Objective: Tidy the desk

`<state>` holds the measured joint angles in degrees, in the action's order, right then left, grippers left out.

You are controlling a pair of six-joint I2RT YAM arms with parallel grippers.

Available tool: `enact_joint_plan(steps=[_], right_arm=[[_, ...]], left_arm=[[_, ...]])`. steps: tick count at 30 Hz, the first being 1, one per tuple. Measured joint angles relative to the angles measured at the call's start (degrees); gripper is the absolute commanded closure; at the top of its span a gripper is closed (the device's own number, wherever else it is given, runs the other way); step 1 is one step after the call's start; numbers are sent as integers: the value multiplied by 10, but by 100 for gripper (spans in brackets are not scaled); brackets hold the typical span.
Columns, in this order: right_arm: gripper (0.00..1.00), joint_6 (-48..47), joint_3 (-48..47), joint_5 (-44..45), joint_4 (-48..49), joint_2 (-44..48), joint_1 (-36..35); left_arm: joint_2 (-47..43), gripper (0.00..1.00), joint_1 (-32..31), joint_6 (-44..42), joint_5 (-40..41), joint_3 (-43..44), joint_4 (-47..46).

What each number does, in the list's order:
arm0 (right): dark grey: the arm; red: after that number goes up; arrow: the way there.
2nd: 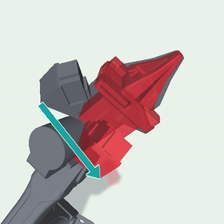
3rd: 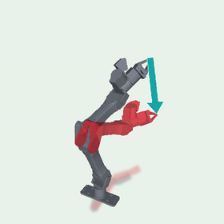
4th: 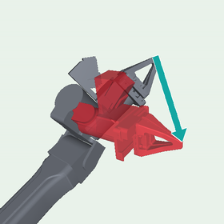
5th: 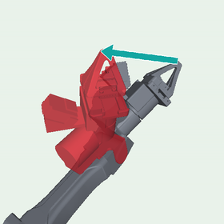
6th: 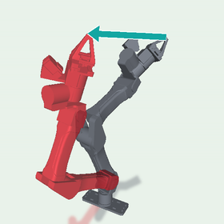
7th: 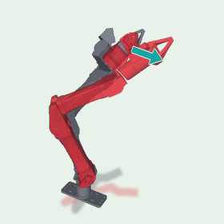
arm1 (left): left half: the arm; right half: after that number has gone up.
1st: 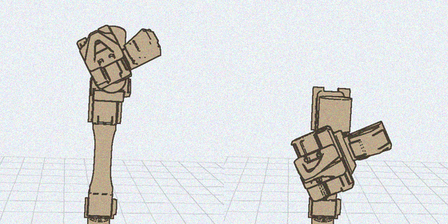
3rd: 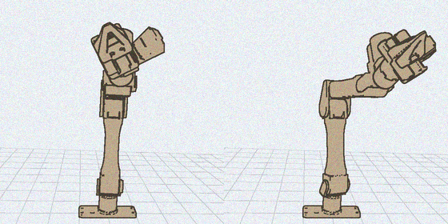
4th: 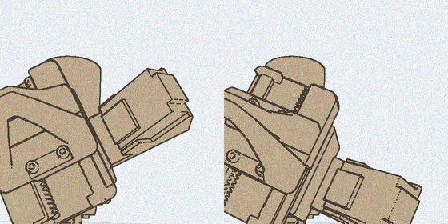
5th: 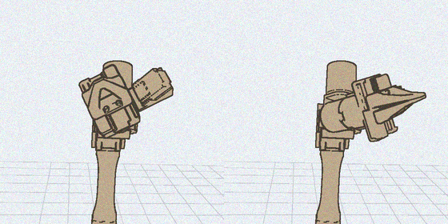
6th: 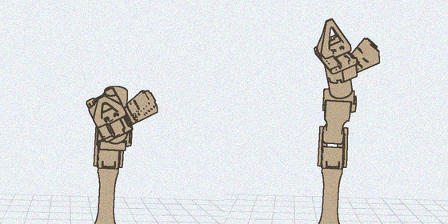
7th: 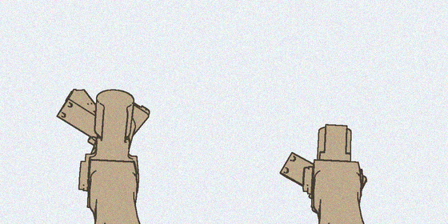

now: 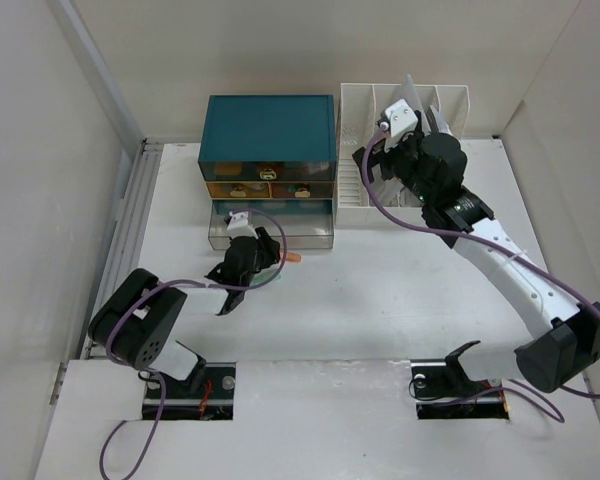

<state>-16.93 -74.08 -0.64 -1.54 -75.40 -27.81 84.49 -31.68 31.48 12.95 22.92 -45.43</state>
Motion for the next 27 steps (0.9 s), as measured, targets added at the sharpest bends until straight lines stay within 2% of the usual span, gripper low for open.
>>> enact_joint_plan(steps=[15,27], right_arm=[[0,2,0,-16,1,-9,0],[0,2,0,-18,3,-16,0]], left_arm=[[-27,64,-30,25,38,-31,0],[41,64,-14,16,22,49,21]])
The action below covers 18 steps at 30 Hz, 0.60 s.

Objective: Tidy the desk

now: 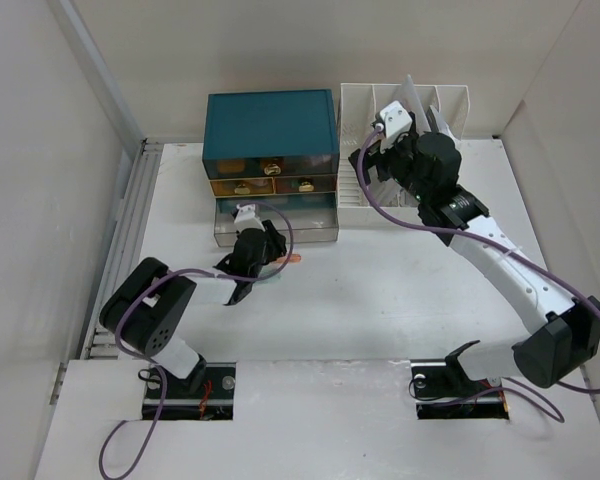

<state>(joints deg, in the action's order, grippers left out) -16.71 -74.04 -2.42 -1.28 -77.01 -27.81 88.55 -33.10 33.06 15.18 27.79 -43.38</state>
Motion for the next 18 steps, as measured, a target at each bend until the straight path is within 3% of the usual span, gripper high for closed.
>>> enact_joint_plan(steps=[14,18], right_arm=[[0,0,0,0,1,-4,0],[0,0,0,0,1,-6,0]], left_arm=[[36,62,27,1,-12,39,0],[49,53,35,5,-16,54,3]])
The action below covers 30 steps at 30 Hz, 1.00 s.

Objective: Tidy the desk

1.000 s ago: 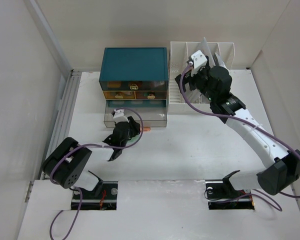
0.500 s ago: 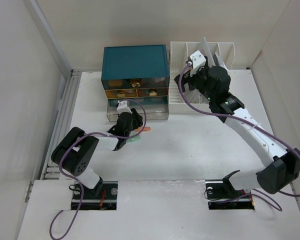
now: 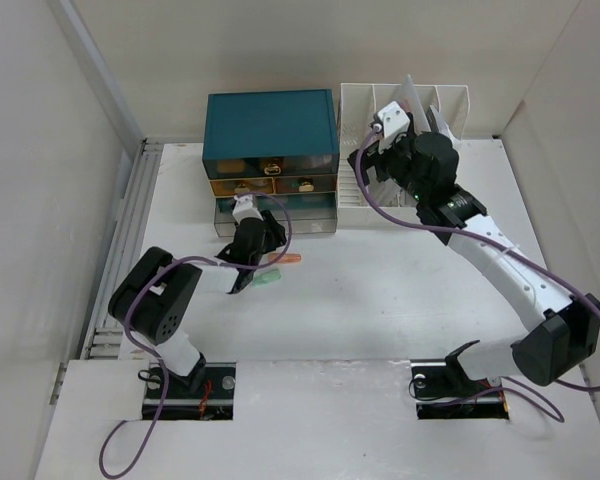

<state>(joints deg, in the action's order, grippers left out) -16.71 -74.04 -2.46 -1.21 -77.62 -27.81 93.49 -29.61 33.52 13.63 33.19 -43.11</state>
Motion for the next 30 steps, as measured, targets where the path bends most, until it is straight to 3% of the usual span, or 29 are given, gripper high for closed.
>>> enact_joint_plan(steps=[3,6,9,14,17,18,20,24,25,28,30], right_arm=[[0,0,4,-6,1,-1,0],[0,-5,13,-25,2,-2,0],[0,-22,19,-63,0,-4,0],[0,-125,19,-220,-45,-5,4],[16,-229,22,-342,-109,-16,4],[27,-258,23,-374,-130,-25,4],[36,-299,24,-418,-164,-53,3],[42,-345,23,-447,-221,-131,4],[40,-351,23,-447,-231,-146,3],[38,-359,23,-435,-252,-175,-4],[37,-356,21,-412,-253,-180,-21]], left_arm=[[1,43,5,5,0,0,7],[-5,20,8,6,3,-5,16],[-35,2,6,15,8,-32,27],[-156,0,-29,37,11,-78,64],[-264,0,-58,44,14,-79,106],[-303,0,-63,45,15,-77,124],[-374,5,-66,44,22,-66,172],[-481,51,-66,-7,47,9,287],[-501,69,-66,-28,57,35,315],[-566,74,-66,-97,80,92,373],[-613,68,-66,-146,92,109,395]])
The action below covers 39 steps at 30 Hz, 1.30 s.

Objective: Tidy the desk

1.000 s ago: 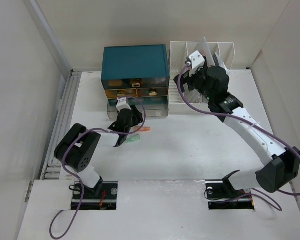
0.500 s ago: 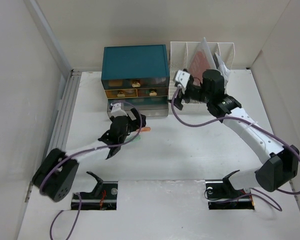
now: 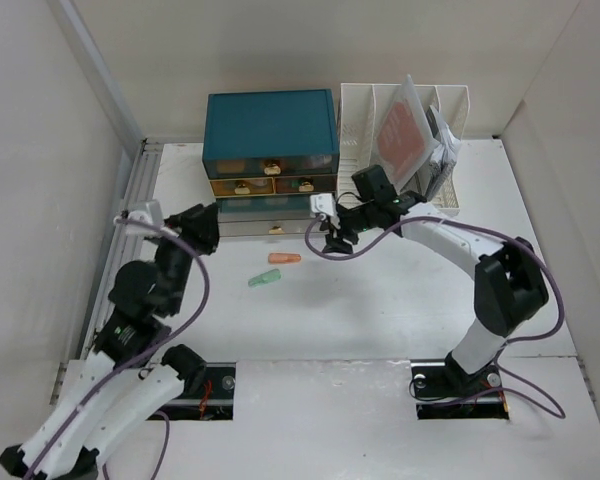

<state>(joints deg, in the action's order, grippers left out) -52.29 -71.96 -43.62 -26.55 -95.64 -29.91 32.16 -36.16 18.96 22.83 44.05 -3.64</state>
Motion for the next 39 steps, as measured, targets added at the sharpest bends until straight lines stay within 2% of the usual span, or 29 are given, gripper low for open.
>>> enact_joint_plan(steps=[2,4,9,13,17,21,29,39], right_arm=[[37,9,-14,25,1,-10,-29],[37,22,-36,52,4,-30,-64],[35,66,-70,119,21,-86,-122],[35,108,-71,173,33,-122,-130],[34,139,-82,216,37,-146,-129],[34,157,-96,242,43,-157,-137],[33,174,-122,265,54,-196,-166],[31,190,-138,278,54,-235,-166]], left_arm=[[-54,60,0,-45,9,-4,16],[-111,47,0,-80,16,-30,14],[-225,38,0,-144,-18,-123,23],[-276,28,0,-173,-33,-148,26],[-316,27,0,-193,-48,-158,16],[-319,27,0,-203,-66,-165,6],[-319,25,0,-215,-90,-170,5],[-319,23,0,-216,-96,-170,5]])
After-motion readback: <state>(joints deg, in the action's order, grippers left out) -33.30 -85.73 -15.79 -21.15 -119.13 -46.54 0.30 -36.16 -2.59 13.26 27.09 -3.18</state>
